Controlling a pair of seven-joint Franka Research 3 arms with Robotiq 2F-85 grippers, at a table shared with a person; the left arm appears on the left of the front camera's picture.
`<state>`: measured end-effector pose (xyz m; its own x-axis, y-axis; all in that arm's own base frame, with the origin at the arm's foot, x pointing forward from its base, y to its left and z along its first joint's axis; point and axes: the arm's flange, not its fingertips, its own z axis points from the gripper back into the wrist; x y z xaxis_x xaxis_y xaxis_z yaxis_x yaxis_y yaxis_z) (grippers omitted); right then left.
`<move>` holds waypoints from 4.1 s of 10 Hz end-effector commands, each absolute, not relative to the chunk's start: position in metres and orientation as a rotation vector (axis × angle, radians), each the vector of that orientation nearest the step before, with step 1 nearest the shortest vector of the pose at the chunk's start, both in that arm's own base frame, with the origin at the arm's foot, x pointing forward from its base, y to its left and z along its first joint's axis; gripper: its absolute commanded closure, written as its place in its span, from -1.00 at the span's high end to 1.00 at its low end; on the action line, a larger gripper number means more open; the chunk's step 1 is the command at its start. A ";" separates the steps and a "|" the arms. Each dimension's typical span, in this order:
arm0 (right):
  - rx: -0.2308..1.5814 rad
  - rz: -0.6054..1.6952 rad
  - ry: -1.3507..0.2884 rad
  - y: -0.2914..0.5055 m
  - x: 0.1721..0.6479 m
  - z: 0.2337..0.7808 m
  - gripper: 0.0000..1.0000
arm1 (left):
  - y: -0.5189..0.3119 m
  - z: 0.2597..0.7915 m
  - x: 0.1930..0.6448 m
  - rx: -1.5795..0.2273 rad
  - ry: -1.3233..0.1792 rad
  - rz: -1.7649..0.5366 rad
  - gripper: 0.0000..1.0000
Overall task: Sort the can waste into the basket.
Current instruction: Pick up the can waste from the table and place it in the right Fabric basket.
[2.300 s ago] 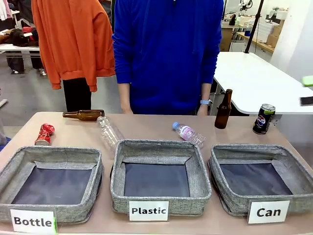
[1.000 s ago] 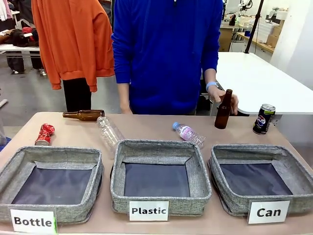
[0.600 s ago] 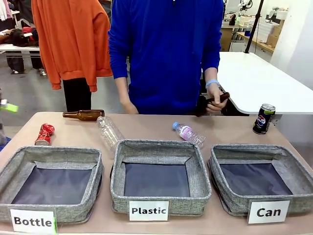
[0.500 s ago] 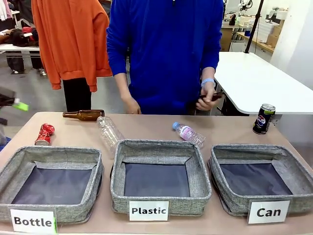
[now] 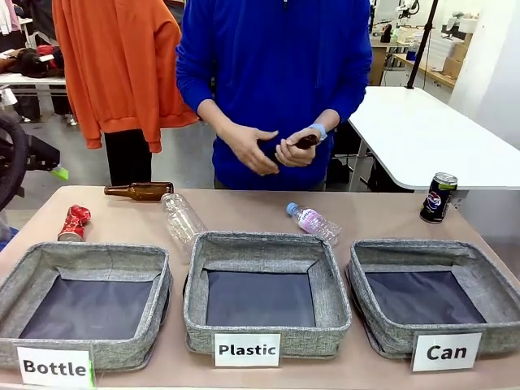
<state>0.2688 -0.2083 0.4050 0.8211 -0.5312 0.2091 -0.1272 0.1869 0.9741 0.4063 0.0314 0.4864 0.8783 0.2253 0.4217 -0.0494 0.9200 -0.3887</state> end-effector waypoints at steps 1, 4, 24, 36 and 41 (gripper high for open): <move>1.385 -0.290 -0.619 -0.209 0.272 0.405 1.00 | 0.028 0.486 0.410 -0.339 -0.493 0.157 1.00; 1.385 -0.290 -0.619 -0.209 0.272 0.405 1.00 | 0.035 0.477 0.477 -0.310 -0.310 0.110 1.00; 1.385 -0.290 -0.619 -0.209 0.272 0.405 1.00 | 0.161 0.515 0.414 -0.486 -0.095 -0.217 1.00; 1.385 -0.290 -0.619 -0.209 0.272 0.405 1.00 | 0.003 0.368 0.588 -0.076 -0.229 0.115 1.00; 1.385 -0.290 -0.619 -0.209 0.272 0.405 1.00 | 0.032 0.341 0.604 -0.058 -0.230 0.327 1.00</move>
<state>0.2690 -0.2085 0.4035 0.8222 -0.5294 0.2090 -0.1268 0.1876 0.9740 0.6008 0.0345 0.3383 0.9250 0.3009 0.2322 -0.2847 0.9533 -0.1010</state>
